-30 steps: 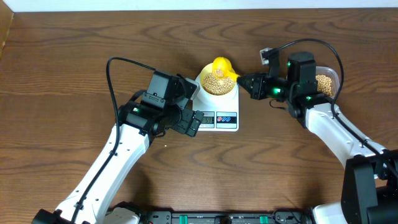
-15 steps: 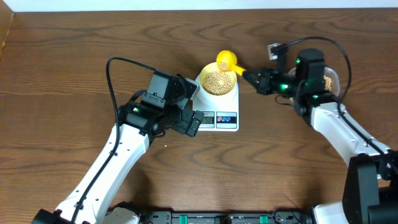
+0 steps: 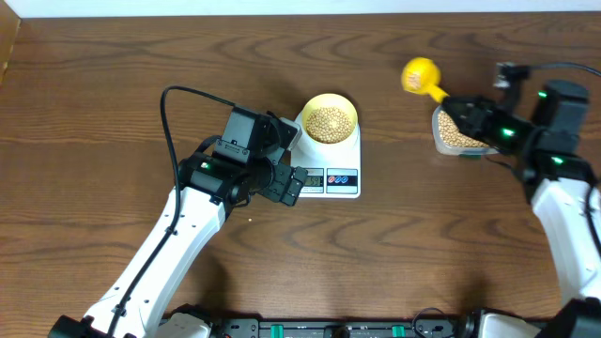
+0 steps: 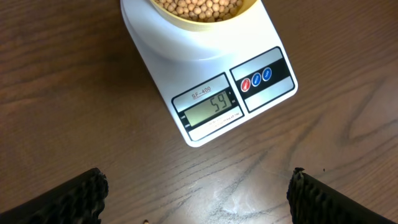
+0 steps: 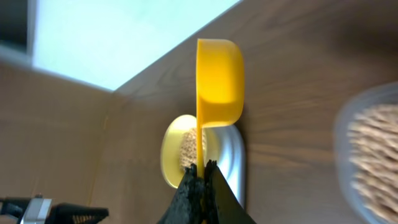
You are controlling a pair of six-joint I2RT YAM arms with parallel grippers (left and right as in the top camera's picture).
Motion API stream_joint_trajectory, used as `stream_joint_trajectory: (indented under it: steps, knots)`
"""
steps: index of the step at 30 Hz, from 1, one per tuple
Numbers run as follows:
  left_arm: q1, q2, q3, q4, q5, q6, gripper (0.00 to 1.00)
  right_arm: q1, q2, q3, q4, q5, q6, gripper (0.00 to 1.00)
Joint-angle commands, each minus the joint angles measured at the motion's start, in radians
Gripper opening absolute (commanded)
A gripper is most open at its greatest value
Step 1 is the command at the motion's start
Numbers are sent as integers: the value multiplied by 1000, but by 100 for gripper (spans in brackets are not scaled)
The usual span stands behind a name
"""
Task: Scoop item into bowl and weigh 50g on scale
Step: 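Move the scoop with the right gripper over to the soybean tub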
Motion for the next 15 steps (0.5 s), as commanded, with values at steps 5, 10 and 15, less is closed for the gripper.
stream_joint_trajectory:
  steps: [5,10,15]
  knots:
    - [-3,3,-9,0,-3,-9,95,-219,-114,11,-195,-5,-127,1]
    - [-3,3,-9,0,-3,-9,95,-245,-164,11,-359,191,-286,1]
    - [-3,3,-9,0,-3,-9,95,-242,-202,11,-415,290,-371,1]
